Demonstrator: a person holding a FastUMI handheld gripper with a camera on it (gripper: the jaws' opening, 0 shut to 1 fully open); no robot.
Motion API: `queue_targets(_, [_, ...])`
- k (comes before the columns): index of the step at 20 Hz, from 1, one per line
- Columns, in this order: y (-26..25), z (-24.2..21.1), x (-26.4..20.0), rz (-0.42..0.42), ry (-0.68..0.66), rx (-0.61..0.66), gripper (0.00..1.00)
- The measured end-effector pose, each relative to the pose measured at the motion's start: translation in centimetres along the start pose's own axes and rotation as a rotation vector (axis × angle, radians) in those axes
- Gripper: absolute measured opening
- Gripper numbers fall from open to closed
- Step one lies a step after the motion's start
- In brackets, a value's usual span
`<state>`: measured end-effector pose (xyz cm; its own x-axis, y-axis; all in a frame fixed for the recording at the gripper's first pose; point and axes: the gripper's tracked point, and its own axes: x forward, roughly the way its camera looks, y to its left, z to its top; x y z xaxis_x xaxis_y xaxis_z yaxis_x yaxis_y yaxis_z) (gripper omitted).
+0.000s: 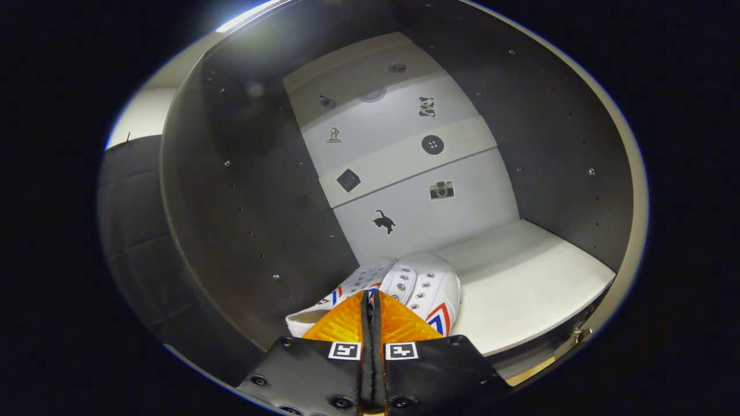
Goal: Open the shoe cabinet door, grab the shoes and put them into the shoe cabinet, then close the shoe cabinet door.
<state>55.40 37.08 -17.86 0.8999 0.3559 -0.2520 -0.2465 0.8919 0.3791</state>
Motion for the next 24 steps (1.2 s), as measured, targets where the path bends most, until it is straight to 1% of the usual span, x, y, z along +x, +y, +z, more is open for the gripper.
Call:
queue_targets(5, [-1.4, 0.6, 3.7, -0.033, 0.027, -0.014, 0.02])
queue_targets(8, [-1.2, 0.6, 3.6, -0.051, 0.040, -0.057, 0.01])
queue_targets(9, [-0.2, 0.9, 3.1, -0.013, 0.025, -0.059, 0.04])
queue_targets(11, [1.2, 2.4, 1.6, 0.008, -0.014, -0.079, 0.31])
queue_targets(13, [2.7, 3.7, -0.8, 0.023, -0.049, -0.117, 0.58])
queue_targets(16, [4.8, 4.6, -5.8, 0.037, -0.077, -0.136, 0.99])
queue_targets(18, [6.4, 5.1, -9.7, 0.057, -0.102, -0.155, 0.98])
queue_targets(22, [9.2, 5.2, -17.9, 0.099, -0.131, -0.240, 0.98])
queue_targets(24, [10.1, 4.8, -21.8, 0.115, -0.131, -0.243, 0.98])
